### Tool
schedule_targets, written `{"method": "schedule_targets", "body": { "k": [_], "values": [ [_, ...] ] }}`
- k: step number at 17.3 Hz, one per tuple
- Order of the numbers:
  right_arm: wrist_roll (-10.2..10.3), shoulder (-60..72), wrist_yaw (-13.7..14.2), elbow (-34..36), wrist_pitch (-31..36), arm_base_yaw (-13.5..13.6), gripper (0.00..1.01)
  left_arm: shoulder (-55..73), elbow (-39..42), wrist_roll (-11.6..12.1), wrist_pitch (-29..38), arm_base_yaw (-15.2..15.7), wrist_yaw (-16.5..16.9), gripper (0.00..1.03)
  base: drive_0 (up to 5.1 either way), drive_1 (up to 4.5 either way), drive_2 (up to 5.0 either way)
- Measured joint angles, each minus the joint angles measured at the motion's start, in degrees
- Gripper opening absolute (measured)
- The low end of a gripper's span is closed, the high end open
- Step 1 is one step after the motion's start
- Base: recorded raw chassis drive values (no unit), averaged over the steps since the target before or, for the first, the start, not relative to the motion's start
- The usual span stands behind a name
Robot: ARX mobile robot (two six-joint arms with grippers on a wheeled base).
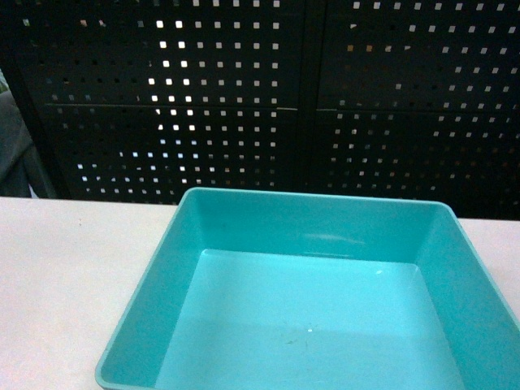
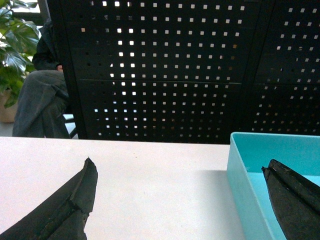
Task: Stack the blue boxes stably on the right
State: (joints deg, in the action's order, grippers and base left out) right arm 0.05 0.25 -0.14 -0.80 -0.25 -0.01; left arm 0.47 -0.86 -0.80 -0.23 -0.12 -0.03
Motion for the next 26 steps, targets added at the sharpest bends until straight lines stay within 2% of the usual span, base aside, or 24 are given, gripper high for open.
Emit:
{"method": "schedule_targets", "body": {
  "k": [18, 19, 21, 22, 23, 24, 25, 26],
  "values": [
    [0.0, 0.0, 0.0, 0.0, 0.0, 0.0, 0.98, 0.0, 0.0, 0.0, 0.2, 0.0, 0.0, 0.98, 0.0, 0.0, 0.0],
    [0.0, 1.3, -1.0, 0.0, 2.6, -0.3, 0.98, 2.2, 0.0, -0.3, 3.0, 0.0, 0.3, 0.98, 0.0, 0.0, 0.0],
    [-0.1, 13.7, -5.9, -0.3, 13.1, -3.2, 0.98, 17.2, -1.0, -0.6, 12.9, 1.9, 6.0, 0.98, 0.0, 0.0, 0.0],
    [-0.3, 21.7, -8.0, -2.1, 18.2, -4.9, 0.98, 26.8, -4.7, -0.7, 18.4, 3.7, 8.7, 0.98, 0.0, 0.0, 0.0],
    [-0.6, 28.8, -9.9, -5.7, 22.8, -5.6, 0.98, 34.9, -11.1, -0.7, 20.7, 4.1, 10.8, 0.98, 0.0, 0.0, 0.0],
    [-1.5, 34.5, -11.1, -9.6, 24.4, -5.6, 0.98, 41.1, -16.7, -0.6, 19.3, 3.2, 12.3, 0.98, 0.0, 0.0, 0.0],
    [-3.3, 41.4, -11.3, -13.6, 25.5, -3.6, 0.98, 47.9, -22.9, -0.9, 15.4, 2.6, 15.0, 0.98, 0.0, 0.0, 0.0],
    [-5.5, 48.2, -11.9, -17.9, 23.3, -1.5, 0.98, 54.8, -29.0, -1.7, 10.3, 1.8, 17.7, 0.98, 0.0, 0.0, 0.0]
  ]
}}
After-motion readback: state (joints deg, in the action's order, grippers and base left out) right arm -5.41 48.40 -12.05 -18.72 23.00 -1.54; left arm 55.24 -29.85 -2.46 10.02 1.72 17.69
